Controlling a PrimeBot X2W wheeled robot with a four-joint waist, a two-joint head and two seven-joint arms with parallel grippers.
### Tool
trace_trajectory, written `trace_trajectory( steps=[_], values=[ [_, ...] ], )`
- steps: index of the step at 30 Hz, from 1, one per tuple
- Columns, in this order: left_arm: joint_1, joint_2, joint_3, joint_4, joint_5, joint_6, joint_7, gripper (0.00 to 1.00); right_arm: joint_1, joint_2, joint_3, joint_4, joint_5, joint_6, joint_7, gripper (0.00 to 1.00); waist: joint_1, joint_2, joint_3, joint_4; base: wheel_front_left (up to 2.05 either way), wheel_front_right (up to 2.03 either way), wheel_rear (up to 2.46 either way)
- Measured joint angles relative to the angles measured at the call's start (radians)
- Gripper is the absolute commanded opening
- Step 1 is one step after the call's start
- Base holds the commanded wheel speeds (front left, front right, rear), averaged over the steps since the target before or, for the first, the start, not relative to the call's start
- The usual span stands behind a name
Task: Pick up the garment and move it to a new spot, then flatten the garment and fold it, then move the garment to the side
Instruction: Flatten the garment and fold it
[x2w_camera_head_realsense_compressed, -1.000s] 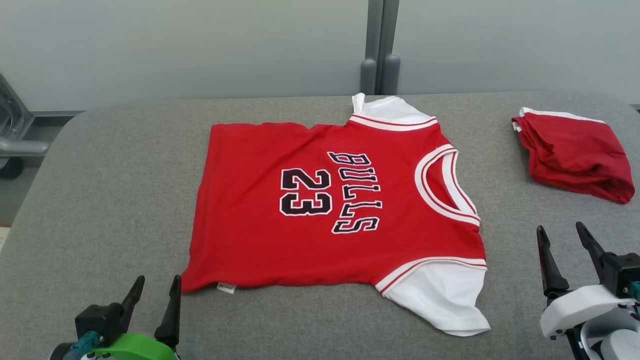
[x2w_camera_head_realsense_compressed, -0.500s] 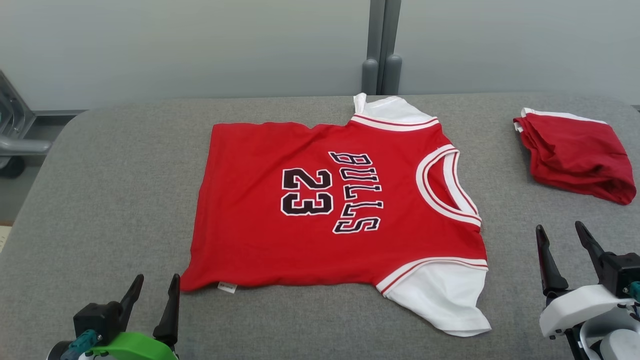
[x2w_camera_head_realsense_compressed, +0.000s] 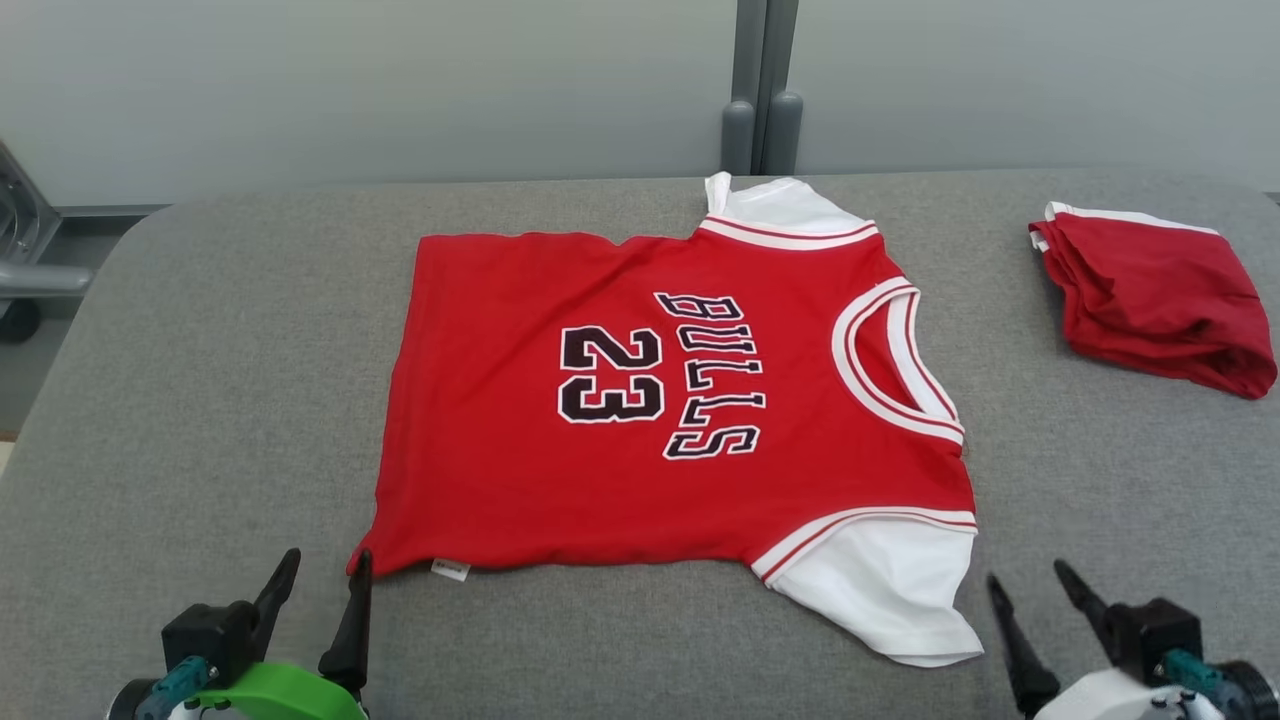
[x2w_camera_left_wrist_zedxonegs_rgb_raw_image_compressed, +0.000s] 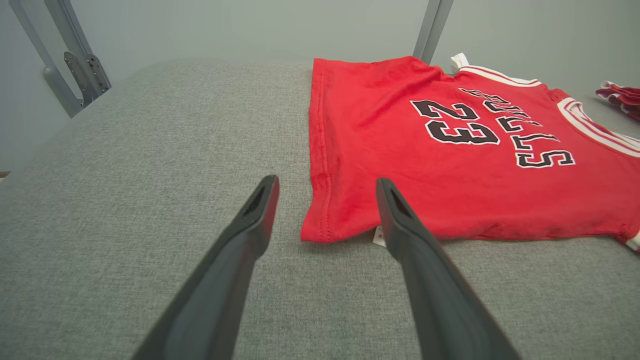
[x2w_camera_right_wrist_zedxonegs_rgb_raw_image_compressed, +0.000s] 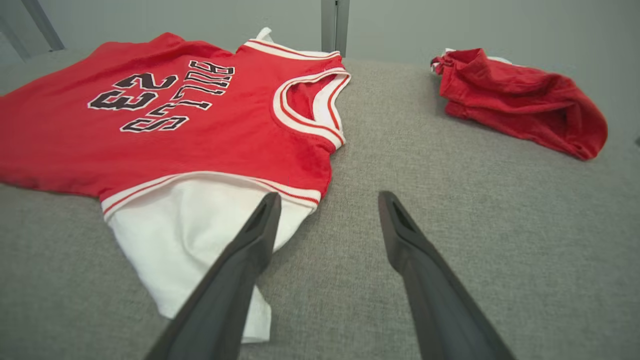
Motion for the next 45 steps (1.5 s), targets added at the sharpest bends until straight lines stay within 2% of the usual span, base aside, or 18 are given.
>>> trace_trajectory(
  steps=[5, 15, 16, 18, 19, 20, 22, 23, 24, 36, 45],
  values=[
    [-0.019, -0.013, -0.015, 0.001, 0.0, 0.0, 0.0, 1.0, 0.042, 0.038, 0.072, 0.072, 0.0, 0.045, 0.0, 1.0, 0.0, 0.0, 0.026, 0.005, 0.0, 0.0, 0.0],
    [-0.034, -0.013, -0.015, 0.009, 0.0, 0.0, 0.0, 1.0, 0.008, 0.056, 0.086, 0.152, 0.0, 0.071, 0.0, 1.0, 0.0001, 0.0, 0.045, 0.013, 0.0, 0.0, 0.0],
    [-0.039, -0.013, -0.017, 0.009, 0.0, 0.0, 0.0, 1.0, 0.005, 0.06, 0.085, 0.157, 0.001, 0.071, 0.0, 0.95, 0.0, 0.0, 0.046, 0.014, 0.0, 0.0, 0.0],
    [-0.049, -0.013, -0.021, 0.009, 0.0, -0.001, 0.0, 1.0, -0.004, 0.066, 0.083, 0.17, 0.002, 0.076, 0.0, 0.45, 0.0001, 0.0, 0.051, 0.017, 0.0, 0.0, 0.0],
    [-0.052, -0.013, -0.02, 0.009, 0.0, -0.001, 0.0, 1.0, -0.011, 0.068, 0.083, 0.176, 0.003, 0.082, 0.0, 0.3, 0.0, 0.0, 0.053, 0.019, 0.0, 0.0, 0.0],
    [-0.052, -0.013, -0.02, 0.01, 0.0, -0.001, 0.0, 1.0, -0.017, 0.071, 0.084, 0.181, 0.007, 0.088, 0.0, 0.24, 0.0, 0.0, 0.054, 0.02, 0.0, 0.0, 0.0],
    [-0.052, -0.013, -0.024, 0.017, 0.001, -0.001, 0.0, 1.0, -0.026, 0.073, 0.084, 0.189, 0.012, 0.088, 0.0, 0.18, 0.0, 0.0, 0.058, 0.023, 0.0, 0.0, 0.0],
    [-0.052, -0.013, -0.026, 0.02, 0.002, -0.001, 0.0, 1.0, -0.027, 0.073, 0.084, 0.193, 0.012, 0.09, 0.0, 0.04, 0.0, 0.0, 0.061, 0.024, 0.0, 0.0, 0.0],
    [-0.053, -0.013, -0.029, 0.026, 0.003, -0.001, 0.0, 1.0, -0.028, 0.073, 0.085, 0.201, 0.013, 0.097, 0.0, 0.0, 0.0, 0.0, 0.064, 0.025, 0.0, 0.0, 0.0],
    [-0.069, 0.005, -0.068, 0.146, 0.021, -0.001, 0.045, 1.0, -0.073, 0.075, 0.094, 0.237, 0.019, 0.116, 0.0, 0.0, 0.0, 0.0, 0.09, 0.014, 0.0, 0.0, 0.0],
    [-0.141, 0.013, -0.086, 0.202, 0.047, -0.001, 0.047, 1.0, -0.117, 0.075, 0.095, 0.245, 0.019, 0.125, 0.0, 0.0, 0.0, 0.0, 0.114, -0.008, 0.0, 0.0, 0.0]
  ],
)
